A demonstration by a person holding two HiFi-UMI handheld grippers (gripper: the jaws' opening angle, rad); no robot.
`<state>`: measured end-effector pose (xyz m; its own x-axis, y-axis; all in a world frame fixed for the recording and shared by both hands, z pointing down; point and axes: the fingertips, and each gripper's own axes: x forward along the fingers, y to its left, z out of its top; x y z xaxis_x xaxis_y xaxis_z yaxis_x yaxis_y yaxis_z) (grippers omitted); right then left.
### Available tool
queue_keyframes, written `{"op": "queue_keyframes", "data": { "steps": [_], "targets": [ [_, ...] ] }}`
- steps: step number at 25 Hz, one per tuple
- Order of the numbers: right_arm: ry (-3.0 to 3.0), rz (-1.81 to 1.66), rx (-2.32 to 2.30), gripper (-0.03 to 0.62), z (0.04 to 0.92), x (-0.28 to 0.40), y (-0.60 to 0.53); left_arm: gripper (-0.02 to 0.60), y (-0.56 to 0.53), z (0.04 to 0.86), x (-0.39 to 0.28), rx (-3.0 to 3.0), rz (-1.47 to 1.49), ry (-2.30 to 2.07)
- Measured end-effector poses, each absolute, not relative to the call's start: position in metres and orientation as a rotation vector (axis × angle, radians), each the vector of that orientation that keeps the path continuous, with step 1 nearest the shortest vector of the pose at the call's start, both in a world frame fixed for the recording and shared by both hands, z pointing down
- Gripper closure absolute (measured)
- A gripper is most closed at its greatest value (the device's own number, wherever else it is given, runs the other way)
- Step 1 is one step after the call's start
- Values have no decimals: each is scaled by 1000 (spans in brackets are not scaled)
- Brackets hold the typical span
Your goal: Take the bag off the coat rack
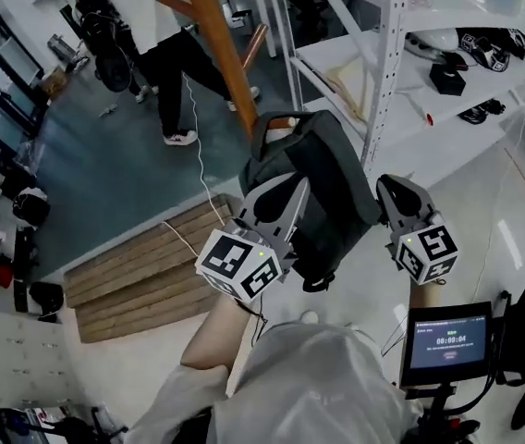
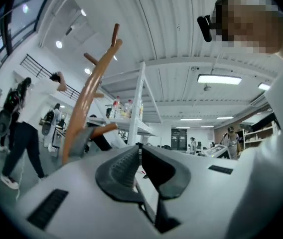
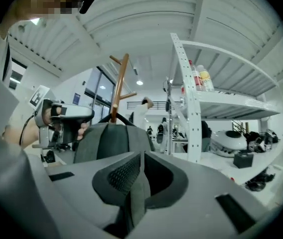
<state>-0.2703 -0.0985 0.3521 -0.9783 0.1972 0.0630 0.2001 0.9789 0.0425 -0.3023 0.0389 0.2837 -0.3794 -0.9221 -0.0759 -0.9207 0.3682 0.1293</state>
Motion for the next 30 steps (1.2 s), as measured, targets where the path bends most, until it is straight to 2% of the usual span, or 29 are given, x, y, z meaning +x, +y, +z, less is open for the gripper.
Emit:
{"op": "queue_keyframes", "data": {
  "steps": [6,9,19,22,24,30],
  "targets": [
    [-3067,-365,-683,583,282,-333,-57,570,81,236,-366,1504,-100,-2874],
    [-3012,-495,-828,582,263,-360,-38,498,87,222,-395,1426,-11,-2934],
    [-2720,-845,-1063,579,262,-404,14,394,80,210,-448,1449,105,-2826],
    [-2649,-907,-1112,577,270,-409,20,393,70,210,-457,1464,104,-2807],
    [-2608,-926,-1157,536,276,-412,20,393,61,212,-463,1480,102,-2792],
    [-2554,-985,-1155,534,284,-427,22,394,45,218,-469,1523,117,-2761]
  ]
}}
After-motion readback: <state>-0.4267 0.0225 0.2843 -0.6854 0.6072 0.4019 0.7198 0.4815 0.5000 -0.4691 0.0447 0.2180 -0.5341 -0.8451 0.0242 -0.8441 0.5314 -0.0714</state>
